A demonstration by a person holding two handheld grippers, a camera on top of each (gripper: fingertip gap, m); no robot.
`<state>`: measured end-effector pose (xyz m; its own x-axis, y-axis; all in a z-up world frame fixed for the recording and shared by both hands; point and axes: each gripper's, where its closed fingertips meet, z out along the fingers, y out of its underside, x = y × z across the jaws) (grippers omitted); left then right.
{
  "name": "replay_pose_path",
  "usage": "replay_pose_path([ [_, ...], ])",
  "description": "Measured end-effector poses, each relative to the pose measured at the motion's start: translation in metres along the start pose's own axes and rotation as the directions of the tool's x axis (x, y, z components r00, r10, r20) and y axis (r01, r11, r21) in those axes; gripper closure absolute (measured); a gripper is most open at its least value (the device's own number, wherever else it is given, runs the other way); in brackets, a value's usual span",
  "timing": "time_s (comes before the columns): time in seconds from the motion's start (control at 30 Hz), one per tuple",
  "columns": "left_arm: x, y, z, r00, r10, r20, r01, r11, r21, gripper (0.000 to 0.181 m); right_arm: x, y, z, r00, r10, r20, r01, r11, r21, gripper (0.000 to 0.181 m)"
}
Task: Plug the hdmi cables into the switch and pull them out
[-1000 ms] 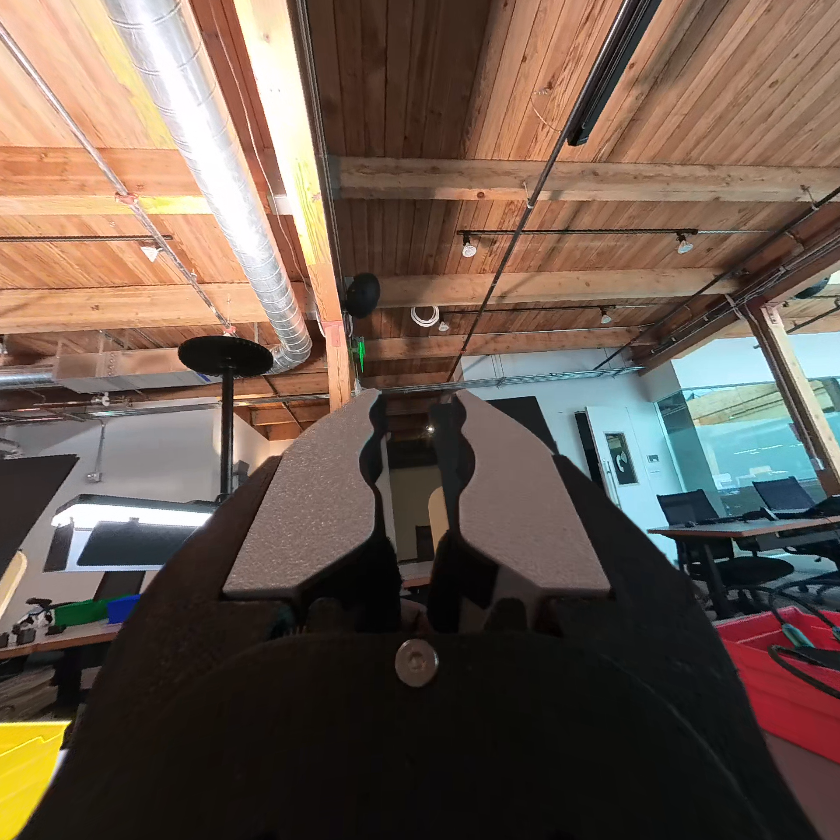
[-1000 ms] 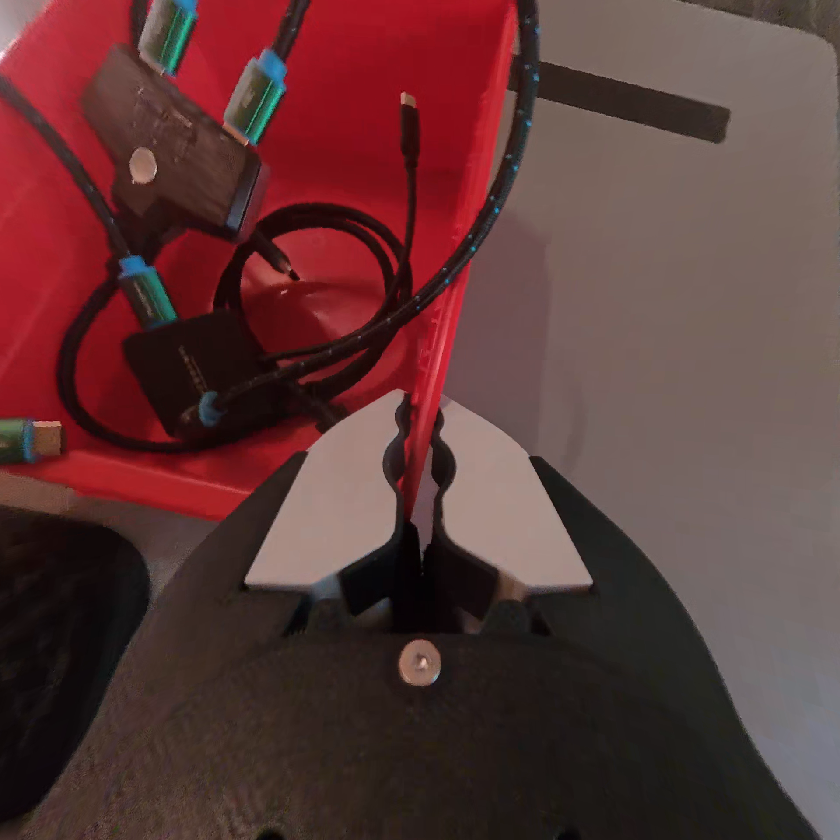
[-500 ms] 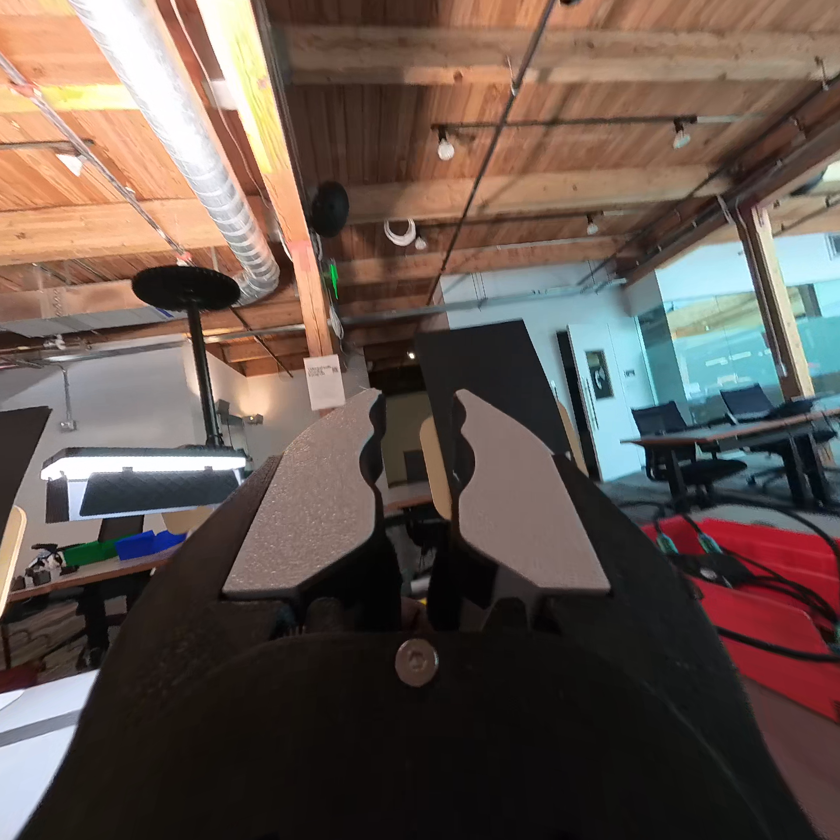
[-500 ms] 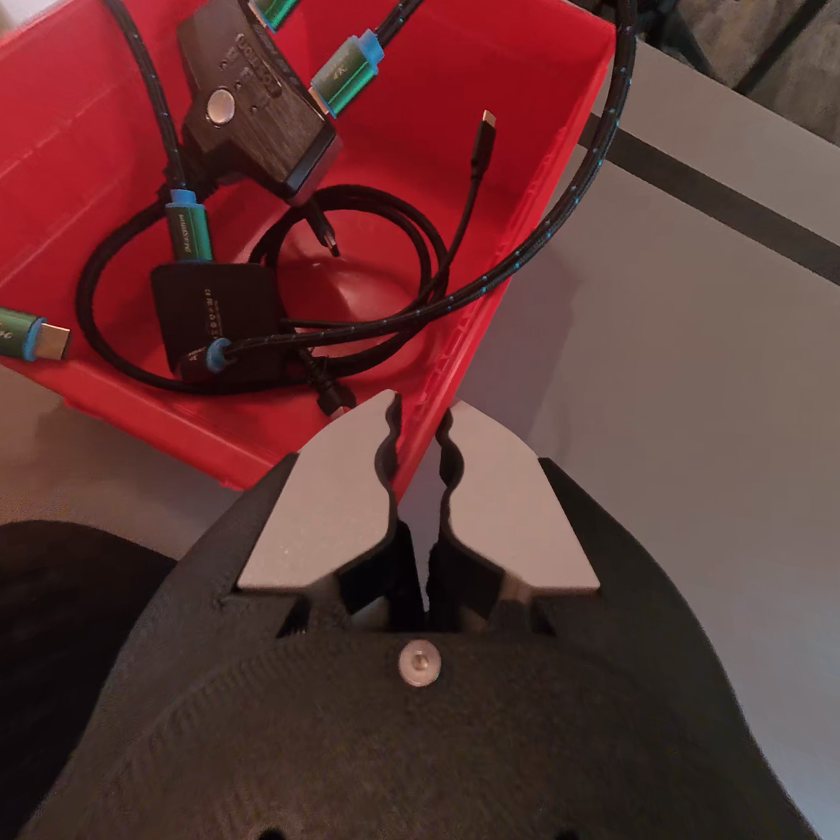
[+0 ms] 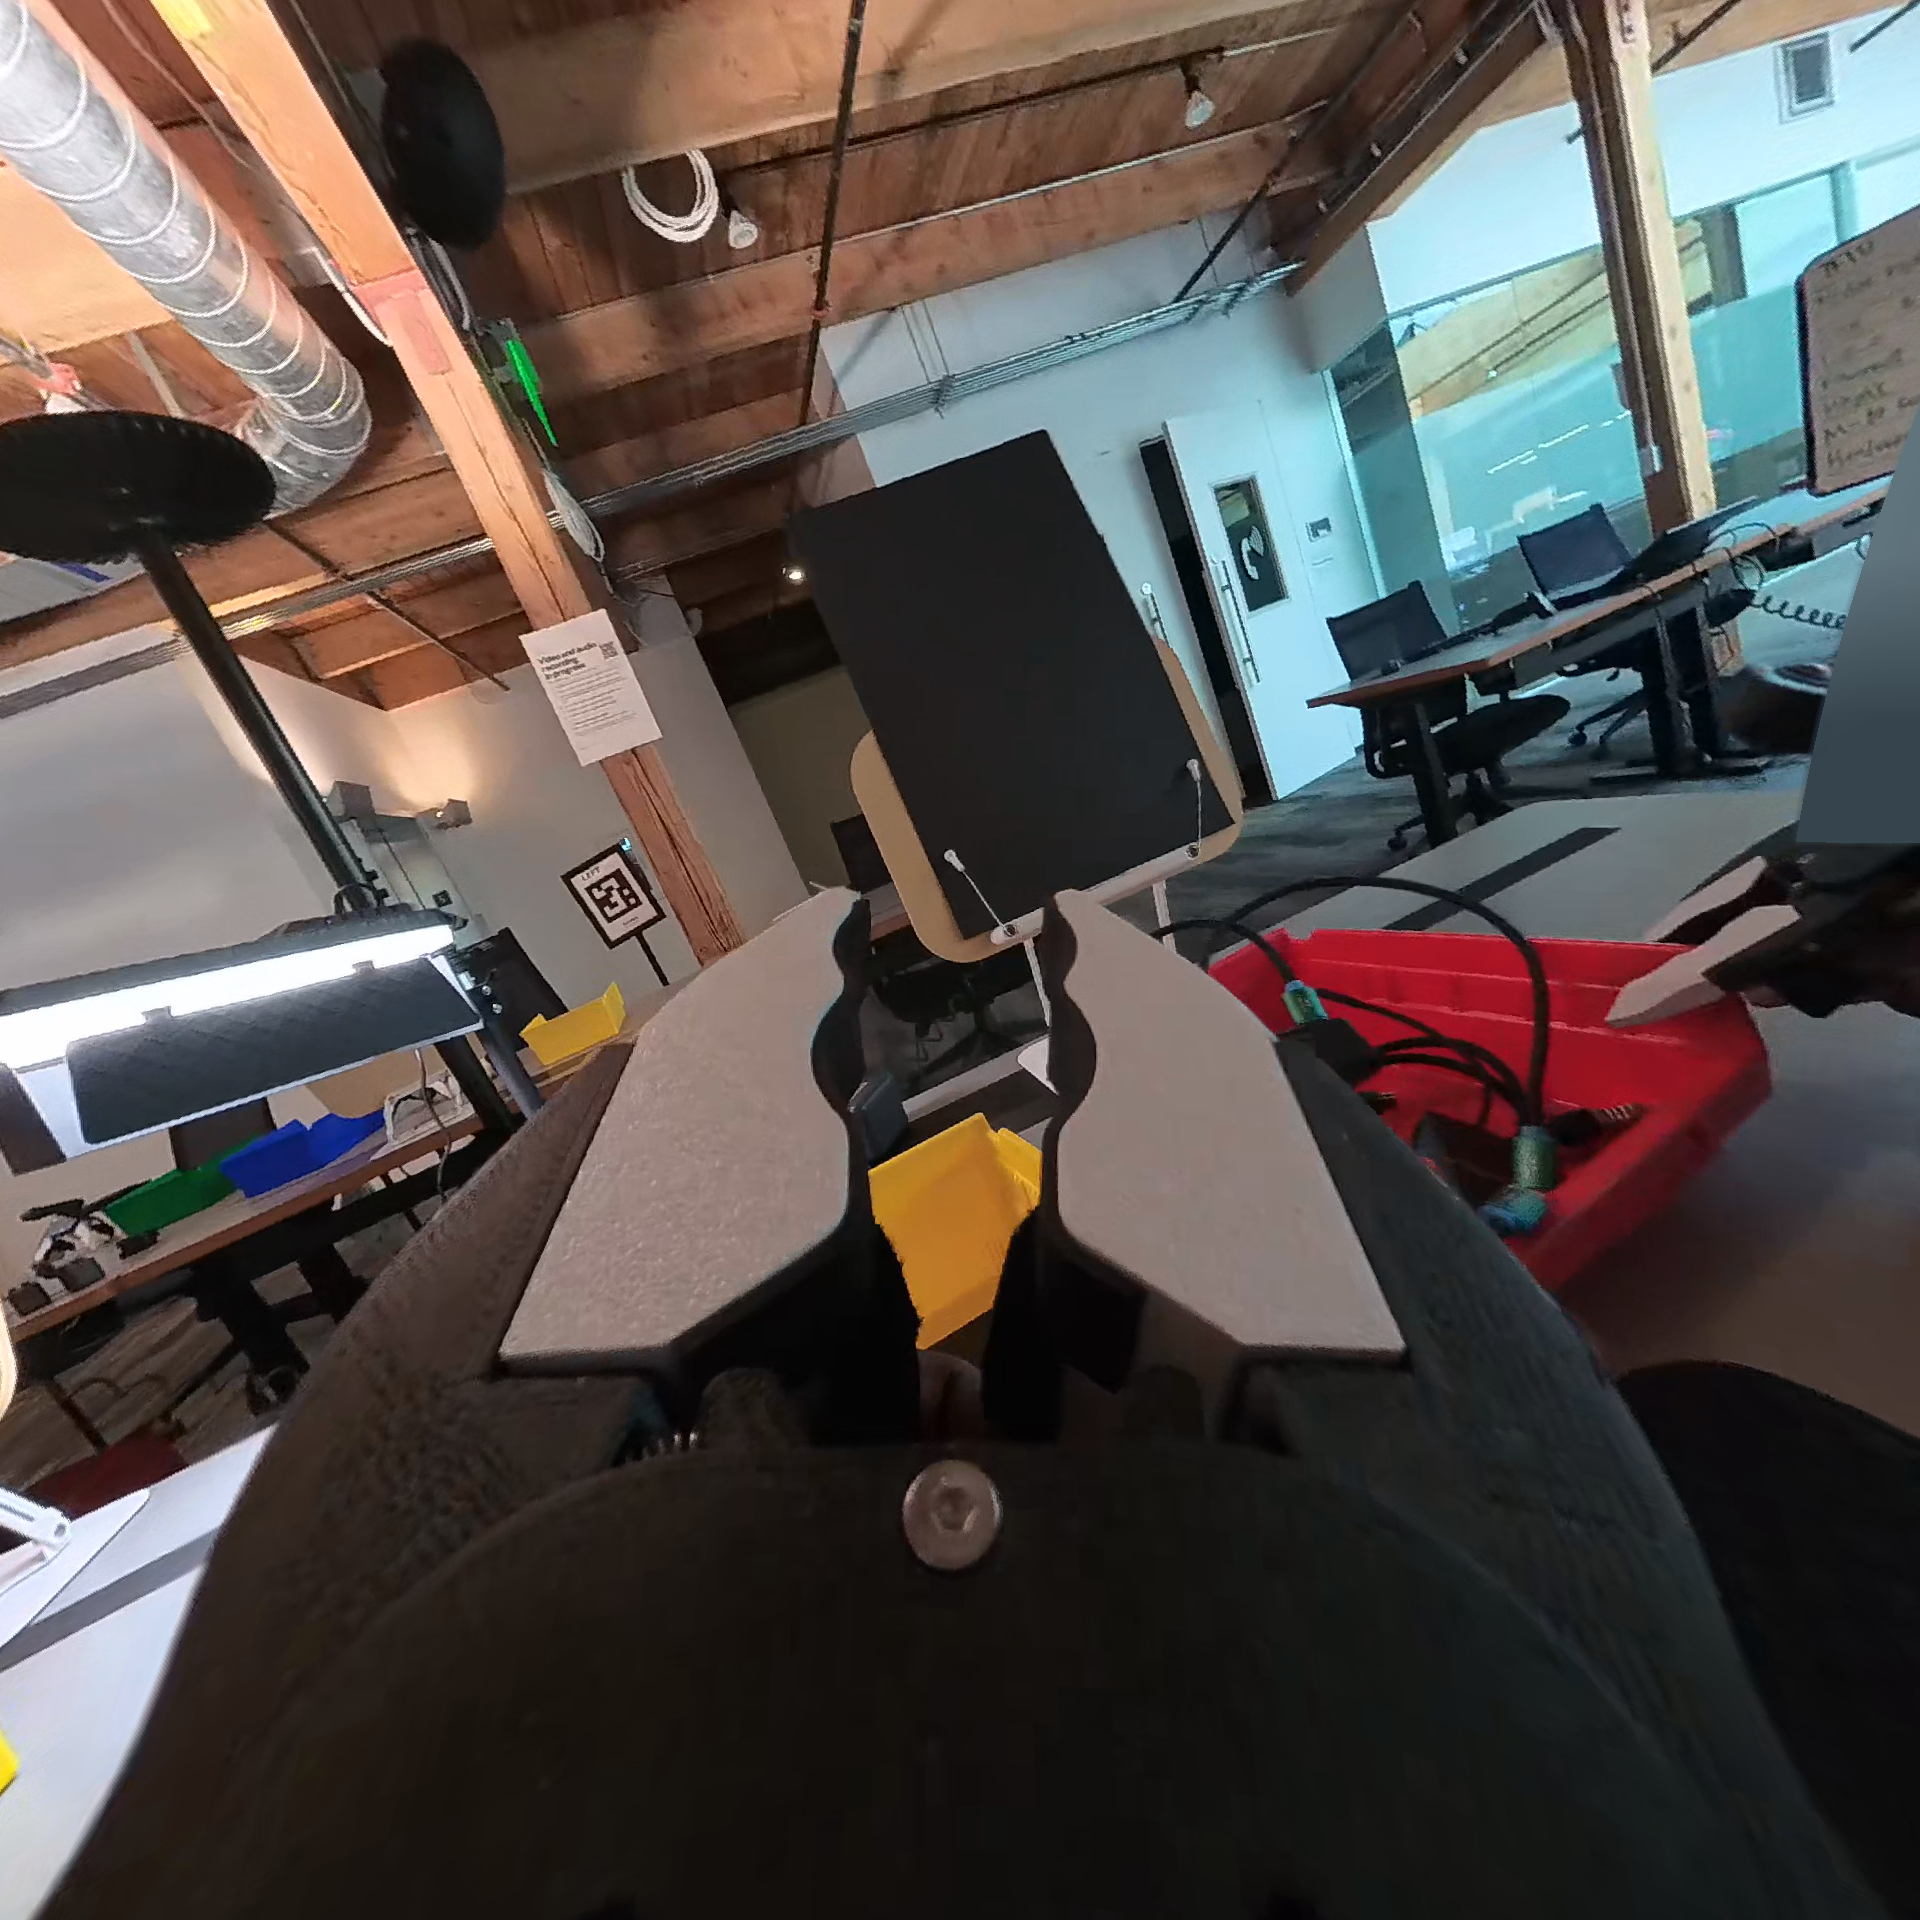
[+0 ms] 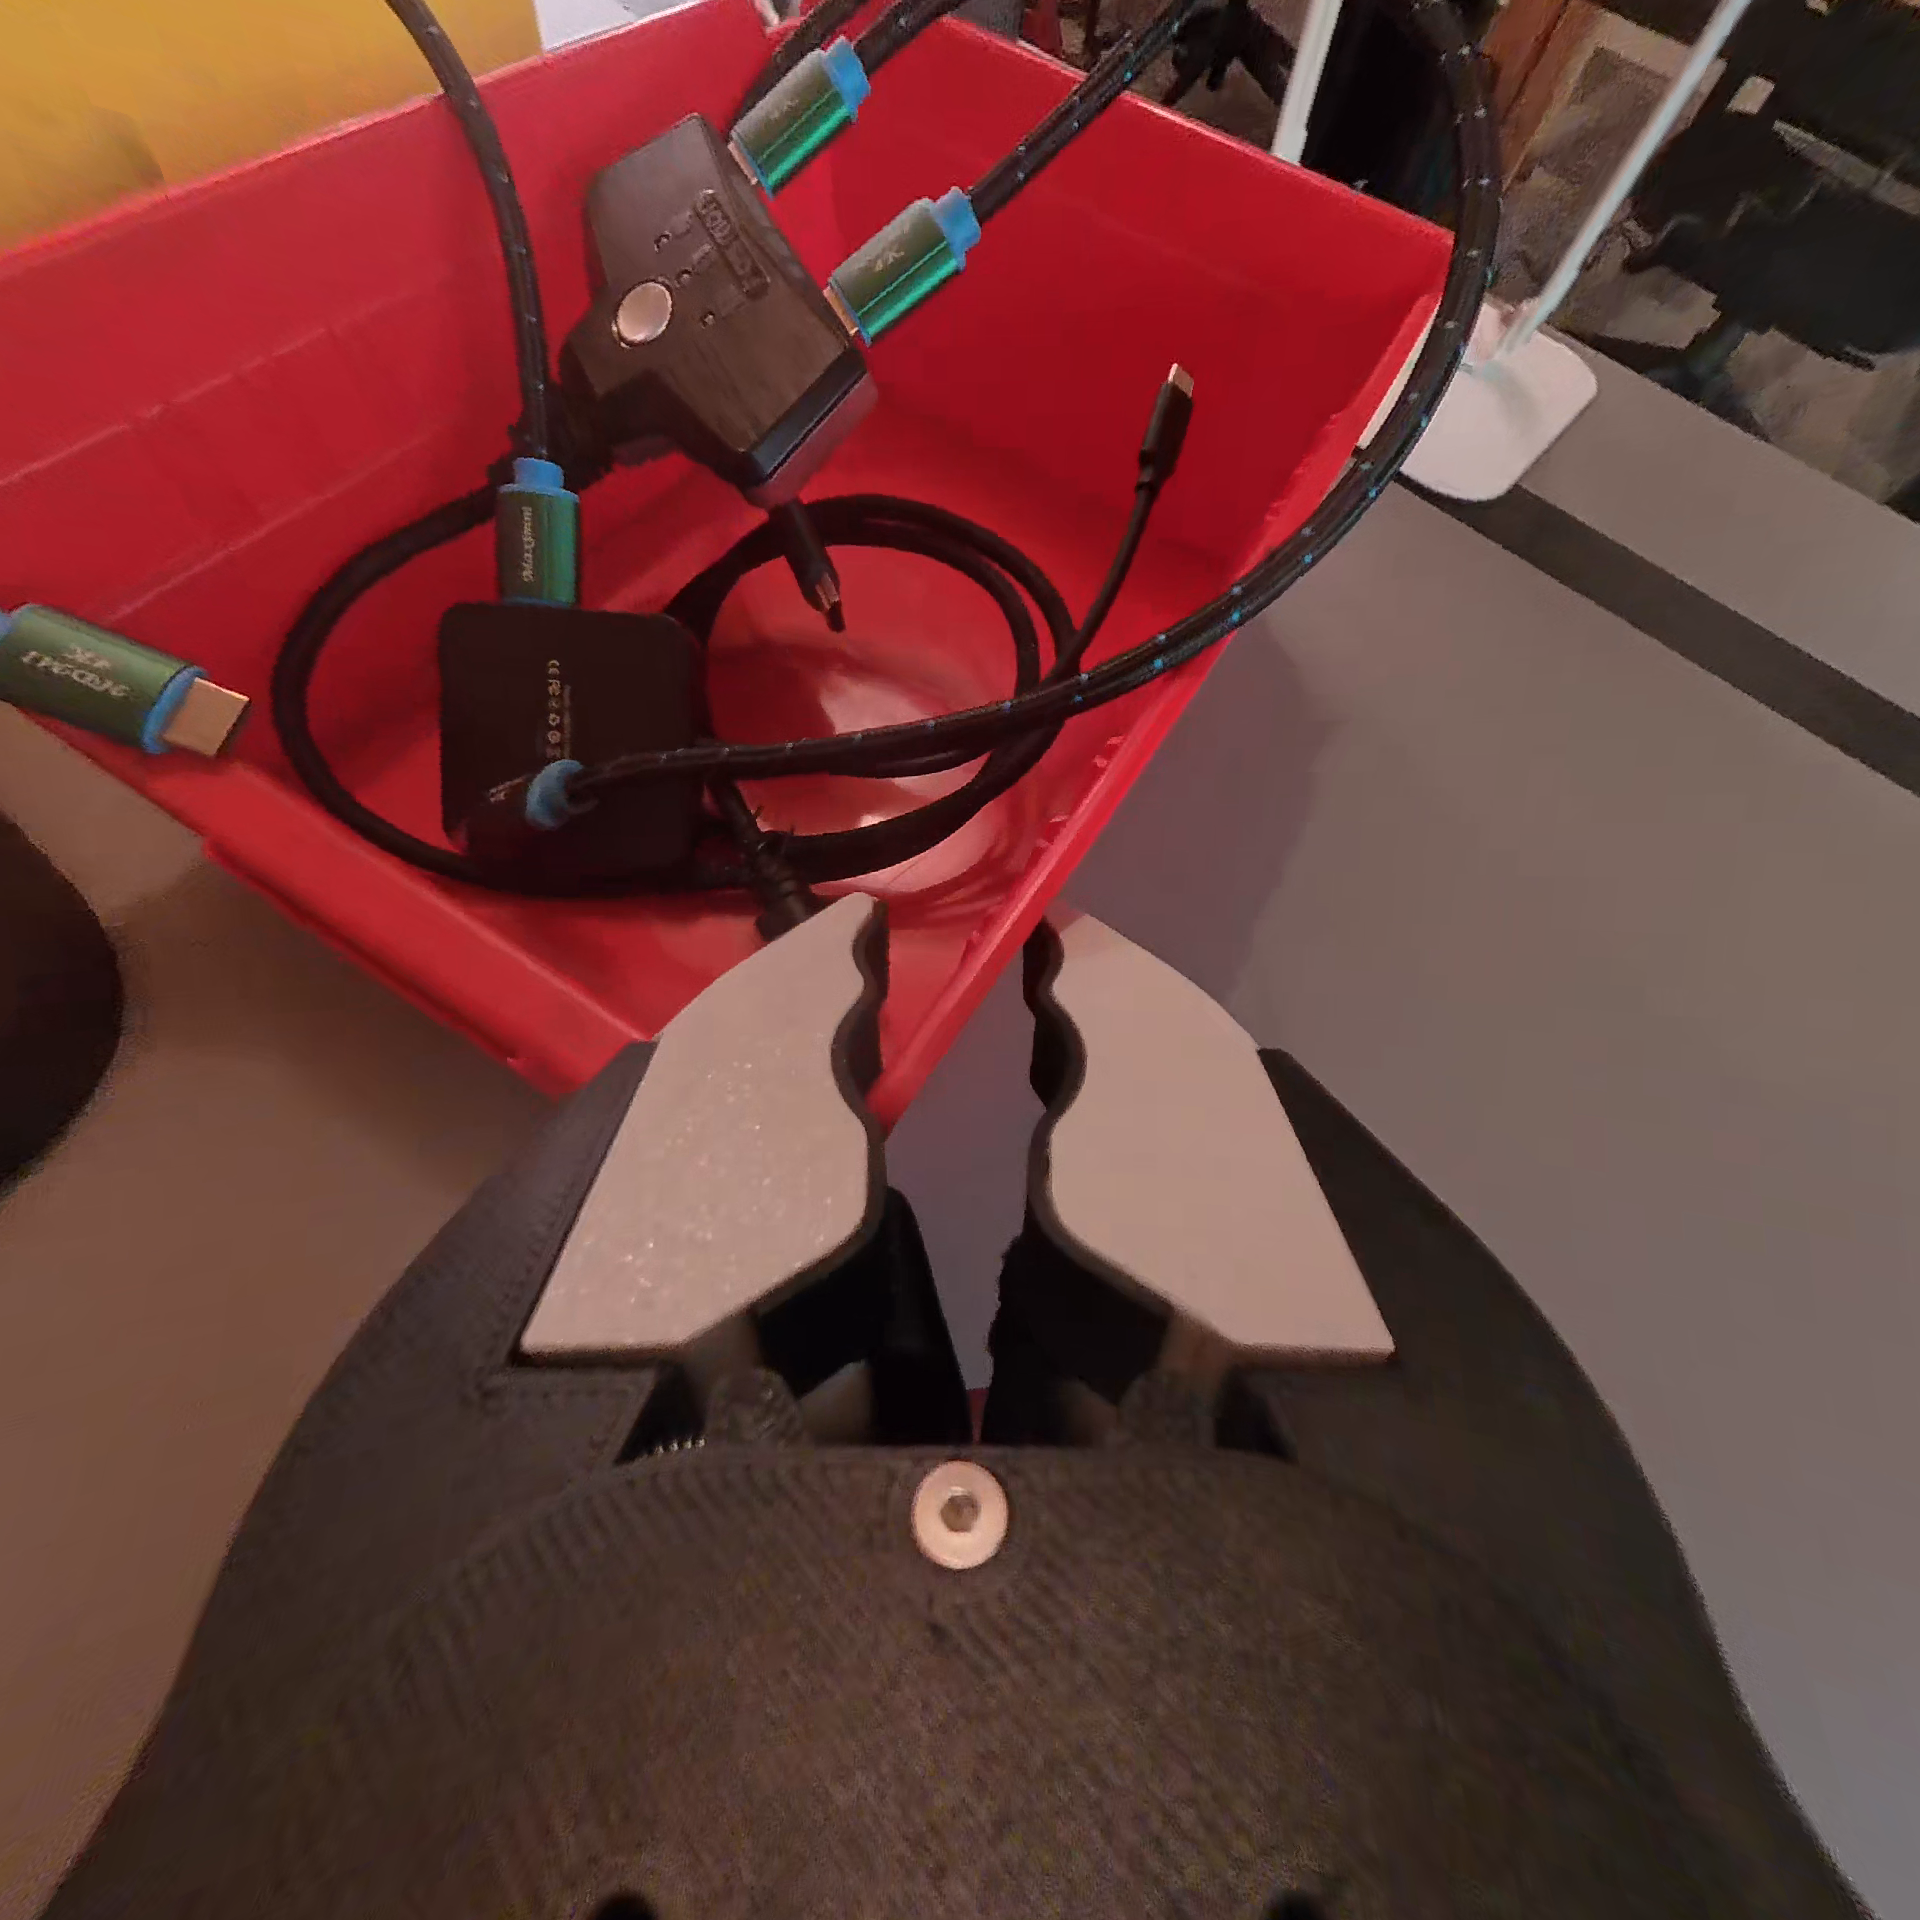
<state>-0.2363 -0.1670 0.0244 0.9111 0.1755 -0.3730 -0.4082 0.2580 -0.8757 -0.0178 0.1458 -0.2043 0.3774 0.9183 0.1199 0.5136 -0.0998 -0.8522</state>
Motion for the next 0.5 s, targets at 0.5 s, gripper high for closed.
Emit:
replay_pose_path([
  [0.5, 0.028, -0.001, 0.004, 0.992, 0.082, -0.095, -0.086, 0.995, -0.042, 0.151, -0.035, -0.014, 0.072, 0.973, -0.214, 0.086, 0.226, 0.961, -0.157, 0.158],
])
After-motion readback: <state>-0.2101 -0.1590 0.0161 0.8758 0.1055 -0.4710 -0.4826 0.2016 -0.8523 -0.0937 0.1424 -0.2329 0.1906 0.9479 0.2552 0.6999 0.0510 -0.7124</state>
